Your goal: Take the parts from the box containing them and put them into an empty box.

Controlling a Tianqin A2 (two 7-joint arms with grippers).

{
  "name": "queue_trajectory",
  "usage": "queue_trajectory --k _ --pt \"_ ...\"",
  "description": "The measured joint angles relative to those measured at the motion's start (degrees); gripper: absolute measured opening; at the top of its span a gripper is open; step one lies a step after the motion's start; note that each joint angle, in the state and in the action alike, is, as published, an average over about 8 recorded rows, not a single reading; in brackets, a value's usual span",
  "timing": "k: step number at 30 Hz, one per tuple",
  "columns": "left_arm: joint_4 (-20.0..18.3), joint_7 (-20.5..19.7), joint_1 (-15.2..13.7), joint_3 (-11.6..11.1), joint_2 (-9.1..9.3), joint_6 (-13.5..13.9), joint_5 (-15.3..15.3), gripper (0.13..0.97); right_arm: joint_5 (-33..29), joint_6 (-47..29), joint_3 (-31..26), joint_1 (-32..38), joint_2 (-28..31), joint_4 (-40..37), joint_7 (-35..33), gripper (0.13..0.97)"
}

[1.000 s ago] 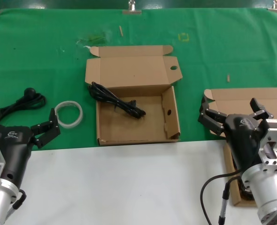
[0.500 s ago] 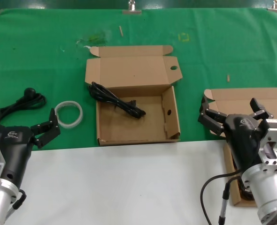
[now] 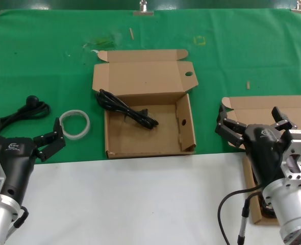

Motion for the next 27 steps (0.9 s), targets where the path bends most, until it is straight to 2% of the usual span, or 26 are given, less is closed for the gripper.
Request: queue_trajectory --k 27 --pt "0.00 0.00 0.00 0.00 0.00 0.00 0.00 0.966 0.00 0.00 0.00 0.00 0.00 0.00 0.00 0.966"
